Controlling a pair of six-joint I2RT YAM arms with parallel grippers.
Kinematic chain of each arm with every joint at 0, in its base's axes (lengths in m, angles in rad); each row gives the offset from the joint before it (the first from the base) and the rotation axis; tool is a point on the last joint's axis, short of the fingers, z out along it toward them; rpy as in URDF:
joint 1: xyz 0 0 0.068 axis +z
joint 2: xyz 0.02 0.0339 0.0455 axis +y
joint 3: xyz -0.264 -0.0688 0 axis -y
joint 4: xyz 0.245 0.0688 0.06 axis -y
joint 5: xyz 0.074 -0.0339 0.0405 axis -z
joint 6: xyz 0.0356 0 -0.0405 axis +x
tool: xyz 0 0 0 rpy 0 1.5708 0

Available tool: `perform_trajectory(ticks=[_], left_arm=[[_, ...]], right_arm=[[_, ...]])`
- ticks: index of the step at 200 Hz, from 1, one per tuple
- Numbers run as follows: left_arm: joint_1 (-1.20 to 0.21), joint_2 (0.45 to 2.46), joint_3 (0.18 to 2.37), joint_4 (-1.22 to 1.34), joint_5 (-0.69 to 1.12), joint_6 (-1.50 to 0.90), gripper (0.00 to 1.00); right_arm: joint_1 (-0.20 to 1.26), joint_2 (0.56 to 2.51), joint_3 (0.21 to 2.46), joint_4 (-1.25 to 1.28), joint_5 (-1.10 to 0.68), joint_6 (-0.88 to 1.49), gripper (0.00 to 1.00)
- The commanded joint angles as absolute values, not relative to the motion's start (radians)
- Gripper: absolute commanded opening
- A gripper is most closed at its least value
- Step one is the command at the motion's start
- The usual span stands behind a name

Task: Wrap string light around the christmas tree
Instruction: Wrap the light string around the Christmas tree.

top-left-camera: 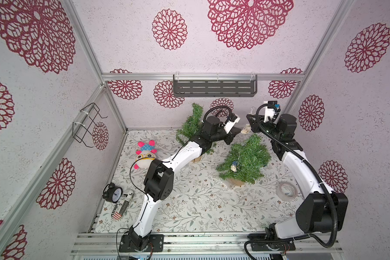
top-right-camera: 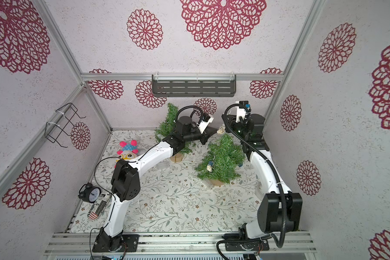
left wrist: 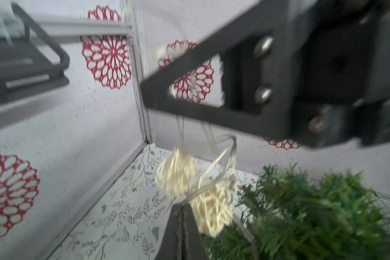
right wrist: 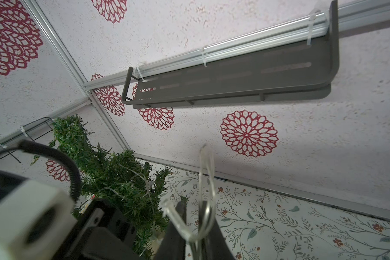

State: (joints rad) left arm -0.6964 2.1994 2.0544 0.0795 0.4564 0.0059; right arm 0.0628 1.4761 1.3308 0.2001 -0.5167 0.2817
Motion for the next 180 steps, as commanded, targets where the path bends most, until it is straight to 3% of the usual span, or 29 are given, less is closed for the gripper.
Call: perform_trajectory(ticks=[1,70,108,142,180], left_arm=[[-0.678,2.189,2.127,0.090,0.425,0.028,0.00],[-0.633,2.362,2.294,0.015,0.415,0.021,0.00],[-0.595,2.484,2.419,0.023,0.402,-0.005,0.00],[-0.568,2.538,2.468,0.034,0.359,-0.037,0.00],[-0.563,2.562,2.487,0.057,0.365,-0.053,0.00]], right_arm=[[0.064,1.449,1.326,0.241,-0.511,0.292,0.15],[0.063,1.446,1.356,0.202,-0.569,0.269,0.23],[0.057,1.430,1.362,0.233,-0.685,0.293,0.44],[0.035,1.397,1.368,0.141,-0.595,0.262,0.70],[0.023,1.393,1.373,0.051,-0.482,0.207,0.70]])
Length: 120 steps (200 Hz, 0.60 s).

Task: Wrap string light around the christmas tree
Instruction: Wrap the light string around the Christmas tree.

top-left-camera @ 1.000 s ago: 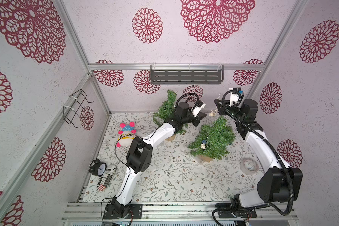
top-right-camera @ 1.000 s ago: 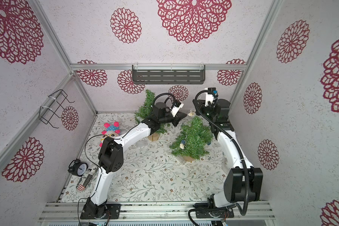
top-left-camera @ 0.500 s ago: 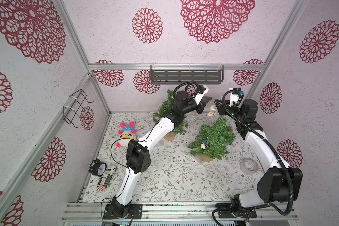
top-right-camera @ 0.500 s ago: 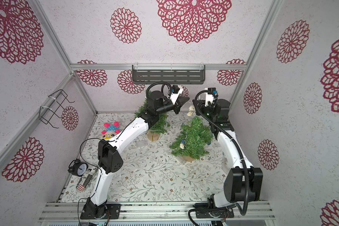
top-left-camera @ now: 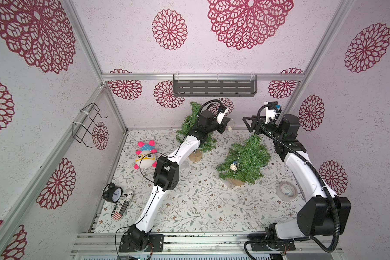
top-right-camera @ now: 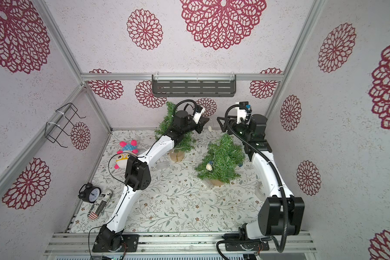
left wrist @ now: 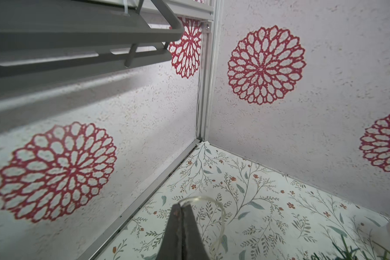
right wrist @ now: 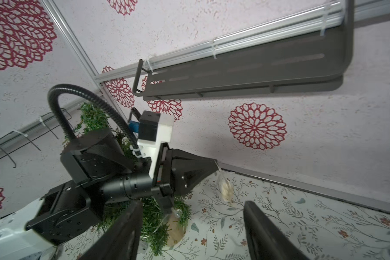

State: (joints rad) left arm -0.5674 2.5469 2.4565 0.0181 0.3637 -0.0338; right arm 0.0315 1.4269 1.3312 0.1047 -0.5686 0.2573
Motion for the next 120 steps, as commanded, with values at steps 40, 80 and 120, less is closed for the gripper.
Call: perform_trajectory(ticks=[40,80,120], left_arm=[[-0.572,2.558,2.499,0.087,0.412,-0.047,0.00],[-0.582,2.548,2.494,0.106,0.474,-0.026,0.00],[-0.597,2.538,2.494,0.102,0.500,0.010,0.00]], right_arm=[[0.019,1.438,1.411,-0.128,-0.247,0.076,0.50],[0.011,1.482,1.416,-0.073,-0.478,0.015,0.39],[0.038,1.588,1.490,-0.129,-0.581,-0.061,0.60]])
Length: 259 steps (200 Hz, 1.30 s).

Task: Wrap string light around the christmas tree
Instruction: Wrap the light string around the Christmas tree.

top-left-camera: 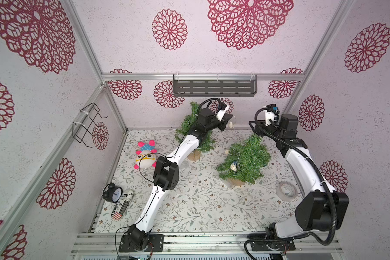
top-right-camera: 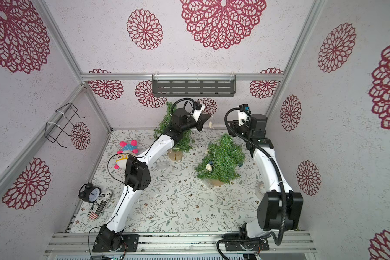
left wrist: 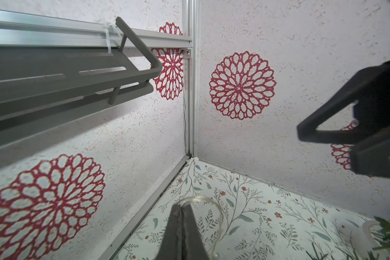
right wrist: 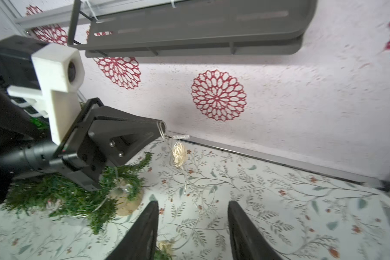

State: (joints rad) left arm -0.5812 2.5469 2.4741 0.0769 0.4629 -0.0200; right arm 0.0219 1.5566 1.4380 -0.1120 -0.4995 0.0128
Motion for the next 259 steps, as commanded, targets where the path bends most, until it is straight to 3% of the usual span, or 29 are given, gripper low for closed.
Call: perform_trajectory(ticks=[1,45,101,119,159,173,185,200,223,259], left_arm=[[-0.596,2.538,2.494,0.101,0.501,0.011,0.00],[-0.609,2.524,2.494,0.085,0.516,0.034,0.00],[-0.618,2.506,2.487,0.068,0.527,0.055,0.00],[-0.620,2.505,2.487,0.069,0.528,0.054,0.00],[-0.620,2.484,2.459,0.054,0.531,0.058,0.00],[-0.620,2.445,2.411,0.053,0.502,0.056,0.21],[-0.620,2.398,2.350,0.069,0.470,0.050,0.39],[-0.620,2.338,2.282,0.078,0.437,0.056,0.53],[-0.620,2.267,2.217,0.044,0.408,0.072,0.62],[-0.621,2.139,2.081,0.001,0.342,0.045,0.63]], right_arm=[[0.038,1.589,1.490,-0.128,-0.582,-0.062,0.60],[0.061,1.677,1.574,-0.123,-0.557,-0.083,0.60],[0.093,1.788,1.693,-0.204,-0.487,-0.171,0.46],[0.108,1.807,1.704,-0.202,-0.484,-0.186,0.39],[0.118,1.758,1.641,-0.084,-0.408,-0.130,0.07],[0.114,1.730,1.620,-0.068,-0.348,-0.116,0.00],[0.104,1.703,1.605,-0.060,-0.302,-0.093,0.00],[0.081,1.666,1.579,-0.034,-0.255,-0.037,0.00],[0.032,1.608,1.542,-0.005,-0.179,0.062,0.00],[-0.024,1.493,1.457,-0.029,-0.079,0.160,0.00]])
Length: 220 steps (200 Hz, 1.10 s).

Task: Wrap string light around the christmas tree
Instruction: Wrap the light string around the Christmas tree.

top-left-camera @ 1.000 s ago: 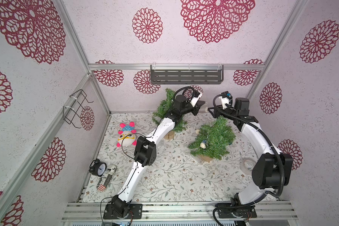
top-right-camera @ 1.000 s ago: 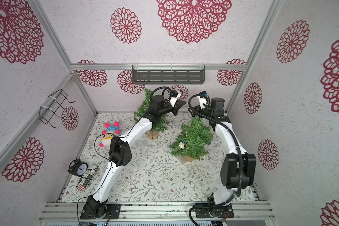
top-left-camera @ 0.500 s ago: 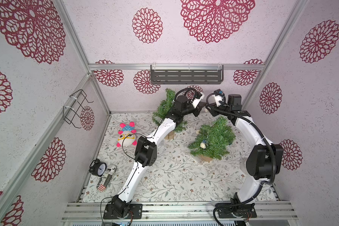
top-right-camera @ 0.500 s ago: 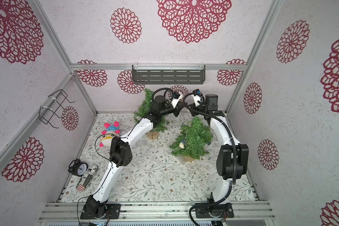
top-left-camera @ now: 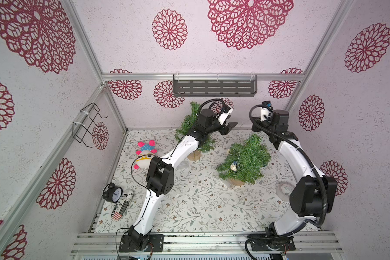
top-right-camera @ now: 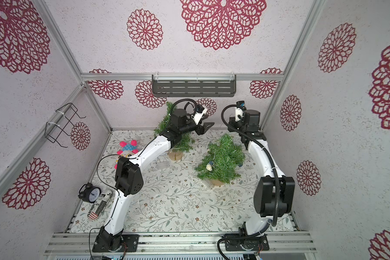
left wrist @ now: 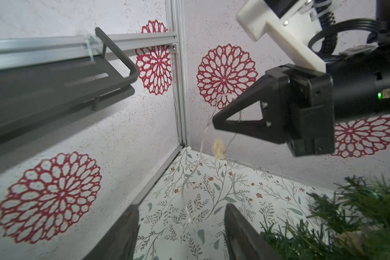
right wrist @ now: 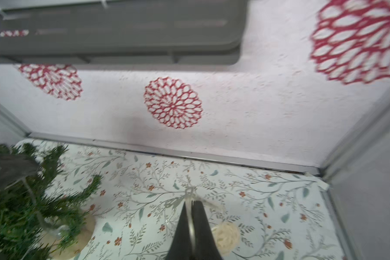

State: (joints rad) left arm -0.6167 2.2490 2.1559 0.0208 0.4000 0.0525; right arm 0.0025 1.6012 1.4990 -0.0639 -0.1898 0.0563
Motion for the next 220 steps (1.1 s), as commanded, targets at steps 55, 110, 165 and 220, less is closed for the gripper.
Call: perform_trajectory(ticks=[55,110,165,220], left_arm=[[-0.686,1.812,1.689,0.048,0.275,-0.013,0.66],[-0.837,1.651,1.430,0.043,0.185,-0.054,0.82],[-0.925,1.756,1.494,0.093,0.101,-0.079,0.82],[-0.920,1.905,1.616,0.153,0.028,-0.090,0.62]], right_arm=[[-0.053,1.259,1.266,-0.065,0.078,0.165,0.00],[-0.071,1.066,1.220,-0.121,0.051,0.109,0.00],[-0.070,0.867,1.124,-0.065,-0.291,0.152,0.00],[-0.070,0.672,0.923,0.142,-0.560,0.220,0.00]])
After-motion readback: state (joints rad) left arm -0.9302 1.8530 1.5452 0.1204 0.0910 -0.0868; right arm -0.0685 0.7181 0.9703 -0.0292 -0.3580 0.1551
